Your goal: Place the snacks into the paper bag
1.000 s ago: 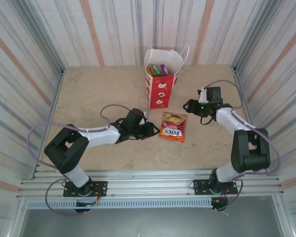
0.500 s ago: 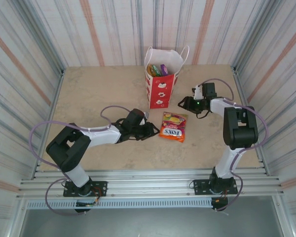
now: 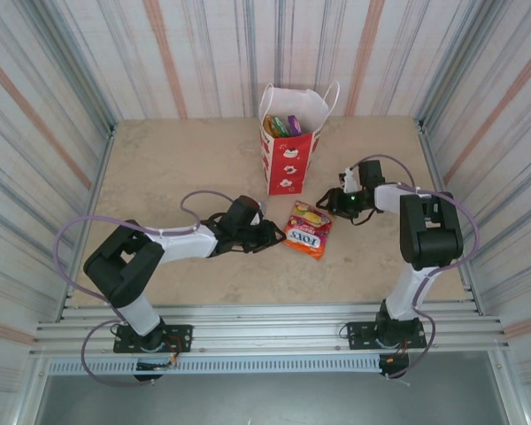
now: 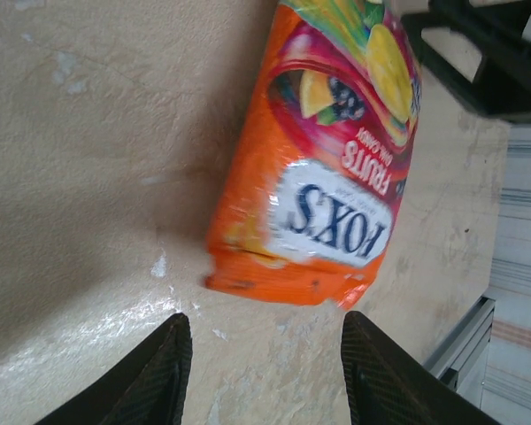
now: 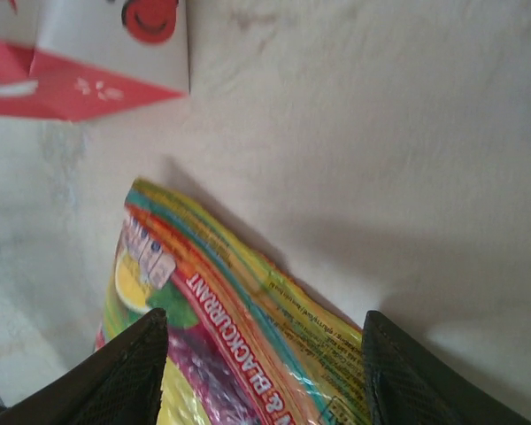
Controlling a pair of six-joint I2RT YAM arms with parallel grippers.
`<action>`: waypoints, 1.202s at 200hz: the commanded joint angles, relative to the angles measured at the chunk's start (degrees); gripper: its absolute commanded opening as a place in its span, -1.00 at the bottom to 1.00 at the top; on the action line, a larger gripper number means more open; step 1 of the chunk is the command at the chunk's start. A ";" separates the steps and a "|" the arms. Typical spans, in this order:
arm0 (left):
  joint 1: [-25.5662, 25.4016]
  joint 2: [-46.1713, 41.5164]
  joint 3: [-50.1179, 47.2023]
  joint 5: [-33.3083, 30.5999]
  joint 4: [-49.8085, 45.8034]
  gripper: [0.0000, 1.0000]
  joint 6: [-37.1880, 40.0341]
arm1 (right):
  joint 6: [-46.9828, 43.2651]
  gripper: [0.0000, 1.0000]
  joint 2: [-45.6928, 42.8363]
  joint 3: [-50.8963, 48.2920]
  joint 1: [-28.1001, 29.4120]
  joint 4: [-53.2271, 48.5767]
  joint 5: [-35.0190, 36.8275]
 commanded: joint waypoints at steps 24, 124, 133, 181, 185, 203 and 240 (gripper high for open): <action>0.01 -2.24 -4.24 0.07 2.58 -0.01 -2.81 | 1.75 0.14 -10.87 -9.82 4.06 -6.04 2.19; 7.02 -6.66 -10.98 0.66 8.68 -0.03 -5.12 | 4.42 0.32 -22.13 -8.87 6.52 -10.45 10.03; 7.80 -6.51 -10.48 1.28 8.68 -0.05 -4.60 | 4.03 0.32 -20.42 -7.90 6.68 -10.19 9.64; 8.80 -2.79 -8.28 2.21 9.66 -0.09 -4.47 | 2.59 0.26 -12.22 -3.70 8.08 -8.82 7.89; 8.80 -2.32 -8.17 2.41 10.00 -0.09 -4.73 | 2.46 0.26 -11.67 -3.44 8.25 -8.85 7.75; 8.81 -0.14 -7.88 2.79 11.97 -0.11 -5.79 | 2.23 0.23 -9.82 -2.99 8.92 -8.73 7.64; 8.80 3.99 -6.80 3.67 14.93 -0.14 -6.80 | 3.02 0.14 -8.37 -4.28 9.15 -8.38 6.34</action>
